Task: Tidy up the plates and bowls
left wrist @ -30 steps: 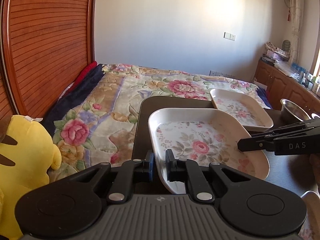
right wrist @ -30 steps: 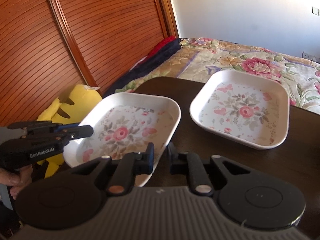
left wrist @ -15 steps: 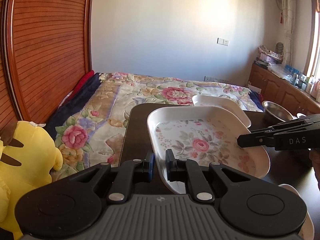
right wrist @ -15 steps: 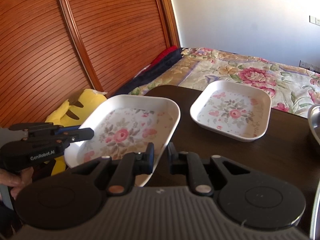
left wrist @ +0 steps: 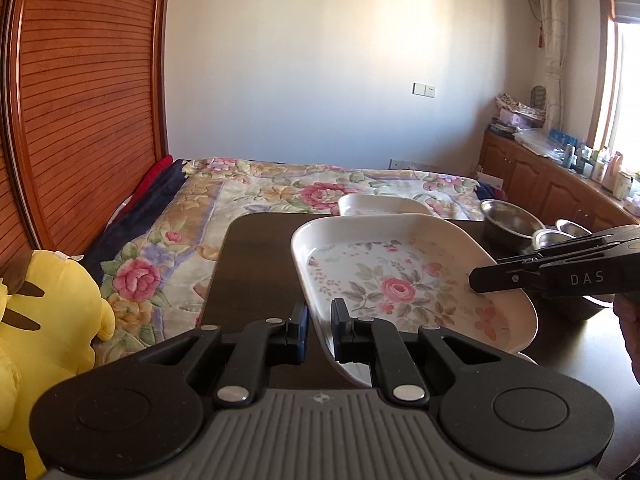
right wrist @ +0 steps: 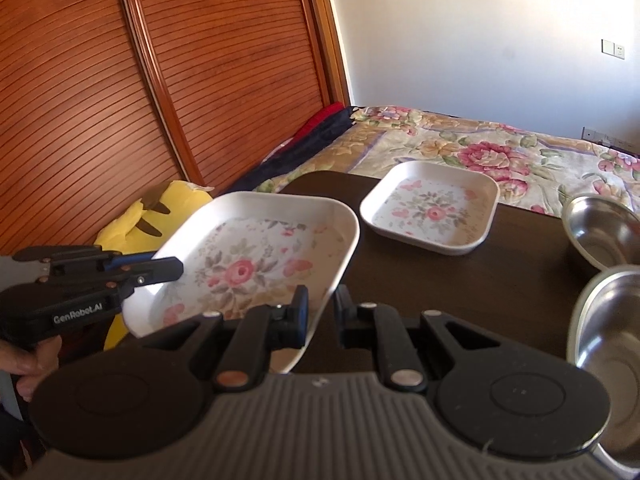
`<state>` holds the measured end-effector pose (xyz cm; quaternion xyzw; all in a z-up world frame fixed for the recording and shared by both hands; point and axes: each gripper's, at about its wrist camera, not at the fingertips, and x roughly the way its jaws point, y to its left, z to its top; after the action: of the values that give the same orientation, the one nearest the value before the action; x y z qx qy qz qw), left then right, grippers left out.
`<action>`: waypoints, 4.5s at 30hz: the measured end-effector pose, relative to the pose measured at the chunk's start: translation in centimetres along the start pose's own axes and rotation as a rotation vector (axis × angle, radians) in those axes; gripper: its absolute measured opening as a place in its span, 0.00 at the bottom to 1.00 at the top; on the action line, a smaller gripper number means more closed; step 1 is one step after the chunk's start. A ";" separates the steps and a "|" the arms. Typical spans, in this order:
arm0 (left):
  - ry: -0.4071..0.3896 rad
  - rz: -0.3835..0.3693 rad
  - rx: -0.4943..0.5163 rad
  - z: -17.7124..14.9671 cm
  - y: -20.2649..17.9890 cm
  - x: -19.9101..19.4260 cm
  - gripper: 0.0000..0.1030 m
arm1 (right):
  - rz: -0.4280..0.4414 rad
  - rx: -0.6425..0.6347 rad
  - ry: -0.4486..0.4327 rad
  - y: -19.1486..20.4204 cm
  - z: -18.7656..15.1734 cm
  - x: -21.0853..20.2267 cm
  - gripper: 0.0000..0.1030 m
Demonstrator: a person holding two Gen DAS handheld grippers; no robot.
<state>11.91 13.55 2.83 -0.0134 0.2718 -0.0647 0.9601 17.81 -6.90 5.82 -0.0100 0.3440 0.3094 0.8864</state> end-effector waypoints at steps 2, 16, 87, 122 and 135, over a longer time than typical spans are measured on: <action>-0.004 -0.001 0.007 -0.2 -0.6 -0.5 0.13 | -0.003 0.001 -0.005 -0.1 -0.5 -0.7 0.15; -0.020 -0.025 0.044 -1.9 -5.1 -4.0 0.13 | -0.020 0.037 -0.043 -1.2 -3.9 -5.4 0.15; 0.010 -0.026 -0.048 -8.4 -5.3 -3.2 0.14 | -0.149 0.009 -0.226 0.5 -13.0 -5.9 0.16; 0.023 -0.027 0.066 -1.1 -3.8 2.1 0.28 | -0.157 -0.102 -0.222 -3.2 -3.5 -5.8 0.17; 0.059 -0.052 0.124 4.3 -3.1 9.4 0.47 | -0.160 -0.049 -0.043 -7.7 3.7 2.2 0.39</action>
<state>21.68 9.25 1.78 0.0408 0.2953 -0.1069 0.9485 25.54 -11.09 5.77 -0.0524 0.3152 0.2463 0.9150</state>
